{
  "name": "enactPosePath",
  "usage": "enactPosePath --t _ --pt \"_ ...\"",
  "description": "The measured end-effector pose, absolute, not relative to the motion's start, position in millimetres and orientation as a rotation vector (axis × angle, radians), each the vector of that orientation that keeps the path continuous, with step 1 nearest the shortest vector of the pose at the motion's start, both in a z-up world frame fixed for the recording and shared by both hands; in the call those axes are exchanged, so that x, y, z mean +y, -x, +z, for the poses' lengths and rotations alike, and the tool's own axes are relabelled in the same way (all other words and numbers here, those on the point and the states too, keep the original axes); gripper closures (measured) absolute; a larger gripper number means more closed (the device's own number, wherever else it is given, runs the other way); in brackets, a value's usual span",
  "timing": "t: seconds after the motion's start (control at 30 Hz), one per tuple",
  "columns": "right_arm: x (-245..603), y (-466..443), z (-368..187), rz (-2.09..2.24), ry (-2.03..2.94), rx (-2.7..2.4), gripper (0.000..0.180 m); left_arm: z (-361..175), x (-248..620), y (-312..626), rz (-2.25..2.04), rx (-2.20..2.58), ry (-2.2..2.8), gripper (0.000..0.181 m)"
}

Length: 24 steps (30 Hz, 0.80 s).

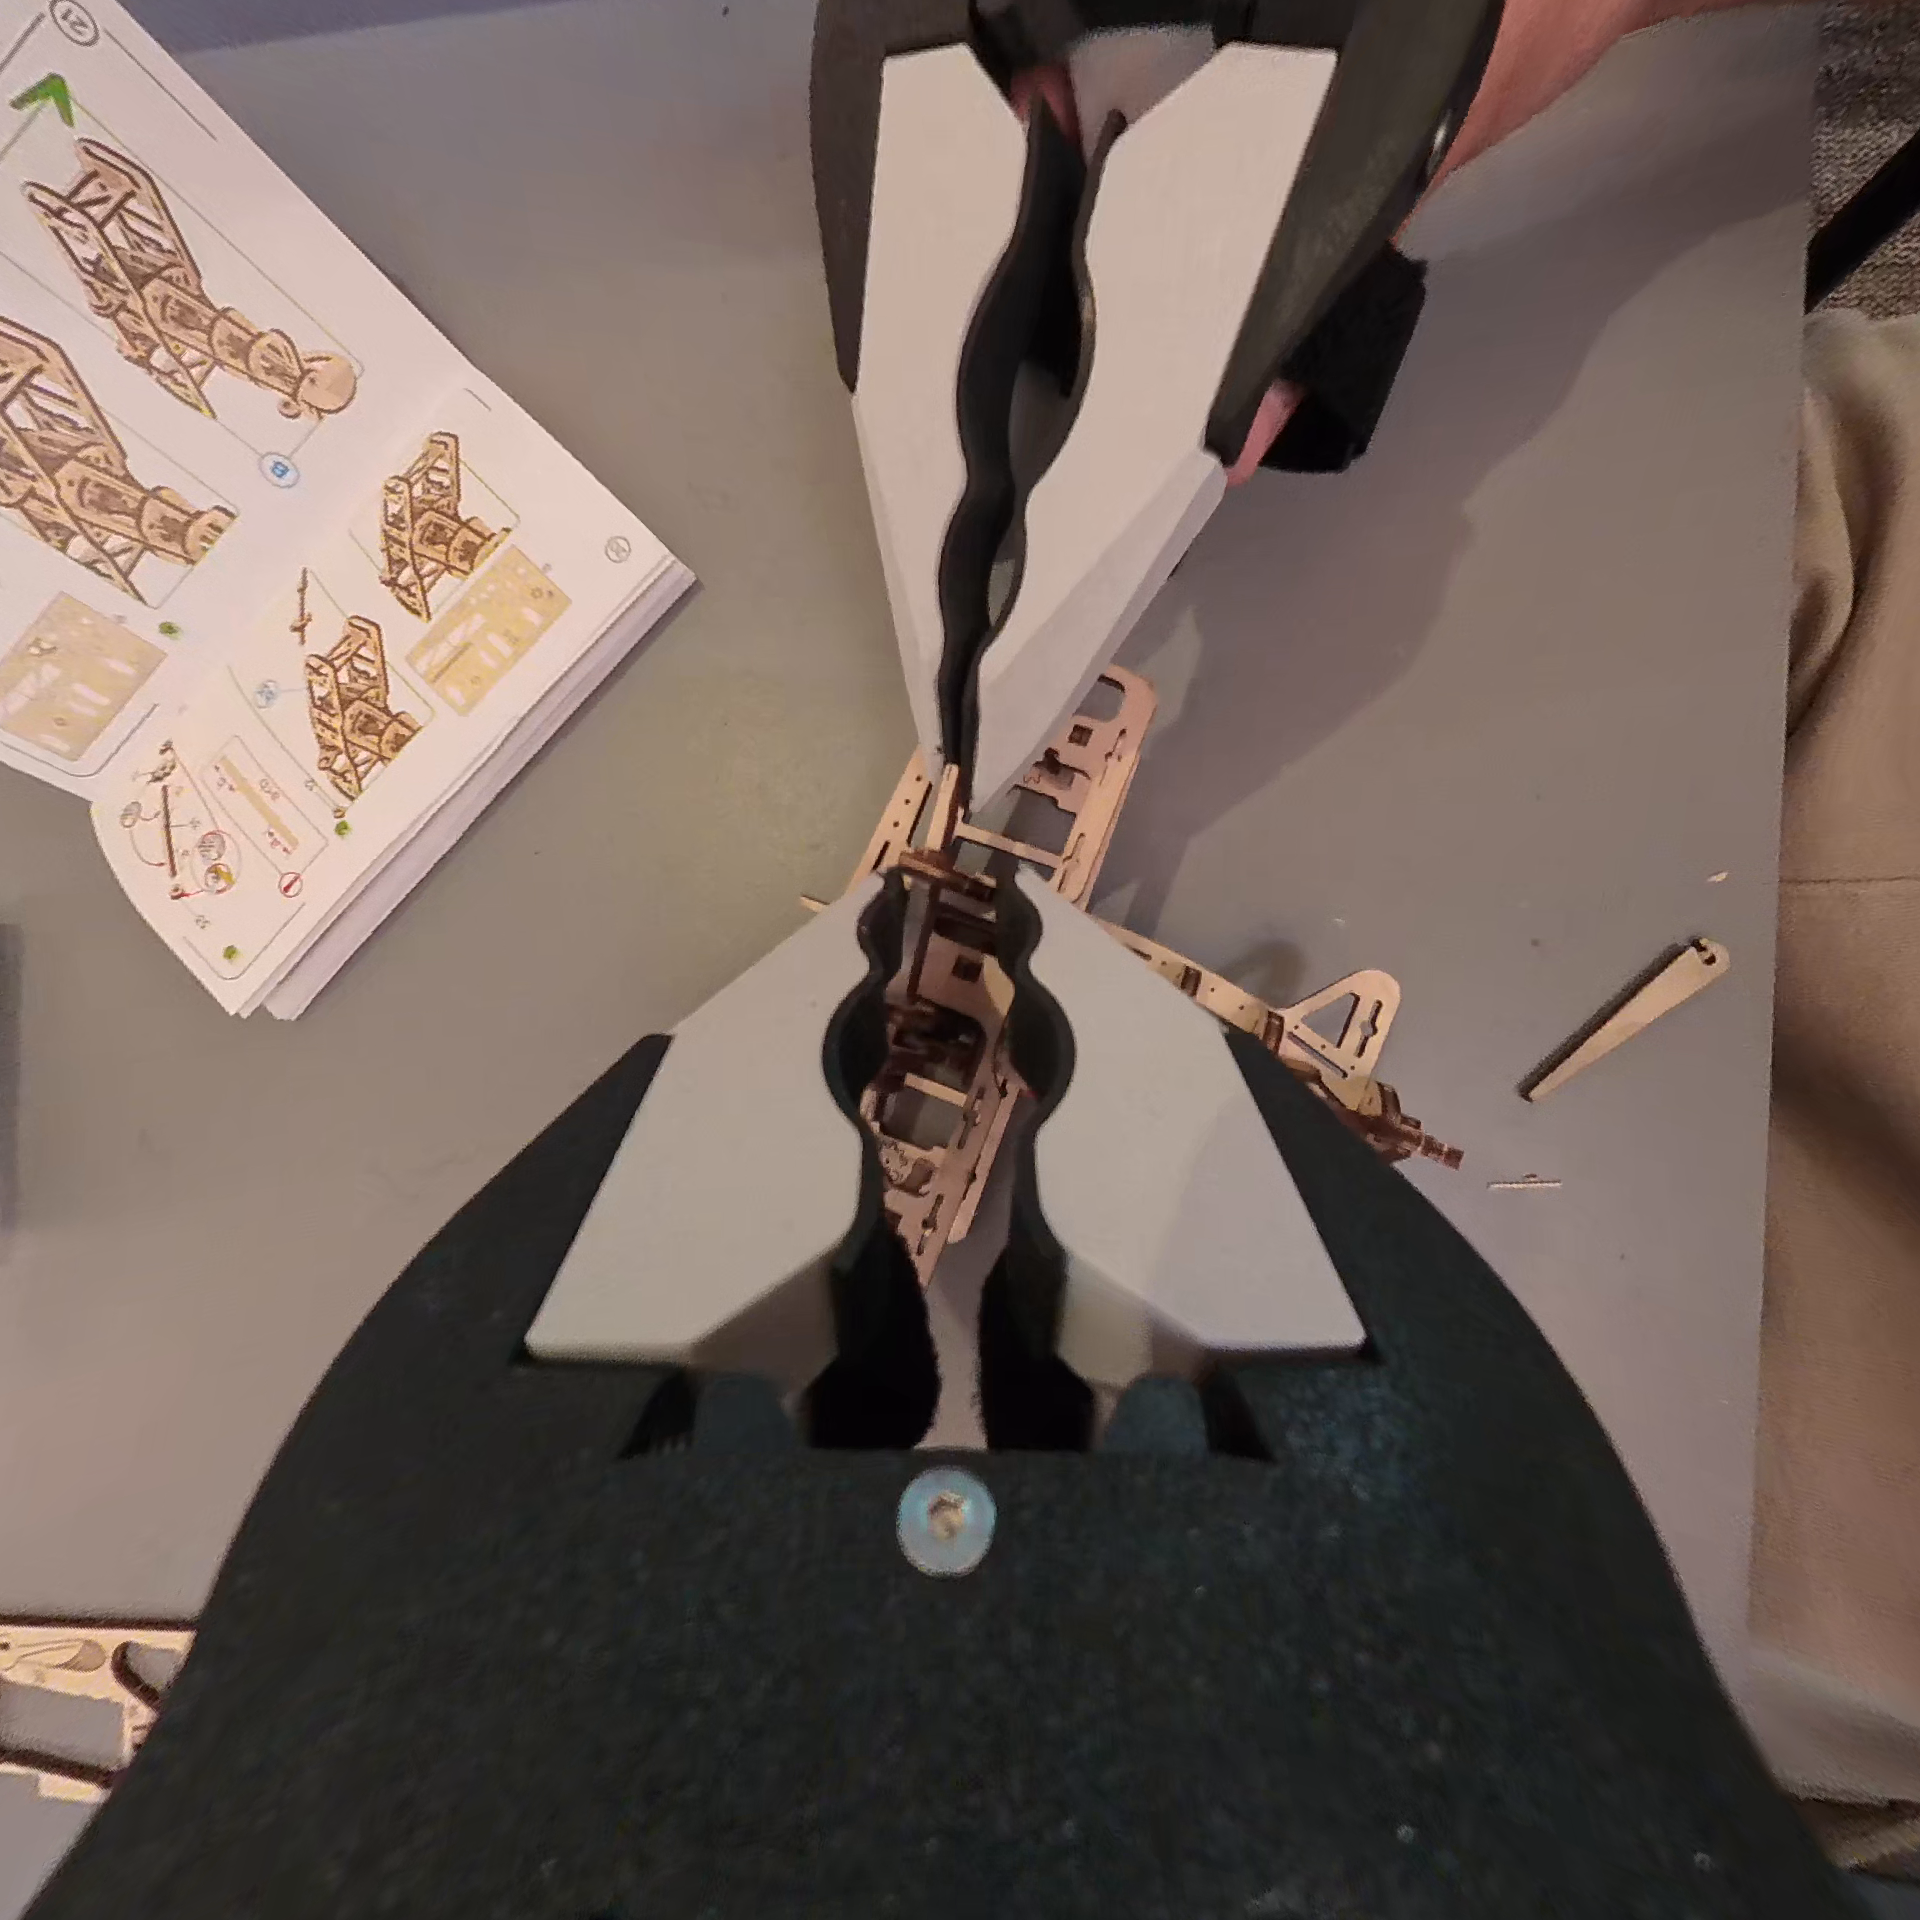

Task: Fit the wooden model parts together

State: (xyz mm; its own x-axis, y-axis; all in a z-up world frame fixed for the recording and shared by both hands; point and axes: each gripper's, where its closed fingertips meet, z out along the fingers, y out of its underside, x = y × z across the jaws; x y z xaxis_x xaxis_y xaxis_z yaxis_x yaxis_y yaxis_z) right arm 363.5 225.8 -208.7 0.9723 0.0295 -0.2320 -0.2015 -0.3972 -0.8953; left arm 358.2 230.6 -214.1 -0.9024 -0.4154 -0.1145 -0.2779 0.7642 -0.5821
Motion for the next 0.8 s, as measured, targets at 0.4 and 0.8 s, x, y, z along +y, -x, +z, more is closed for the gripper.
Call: enactPosePath --t 0.4,0.8 --pt "225.8 -366.3 -207.5 0.033 2.003 0.023 0.18 -212.1 236.0 -360.9 -0.877 2.658 0.568 0.161" --pt "224.8 -364.4 -209.6 -0.024 2.023 -0.006 0.179 -181.8 257.2 -355.2 -1.267 2.585 0.805 0.157"
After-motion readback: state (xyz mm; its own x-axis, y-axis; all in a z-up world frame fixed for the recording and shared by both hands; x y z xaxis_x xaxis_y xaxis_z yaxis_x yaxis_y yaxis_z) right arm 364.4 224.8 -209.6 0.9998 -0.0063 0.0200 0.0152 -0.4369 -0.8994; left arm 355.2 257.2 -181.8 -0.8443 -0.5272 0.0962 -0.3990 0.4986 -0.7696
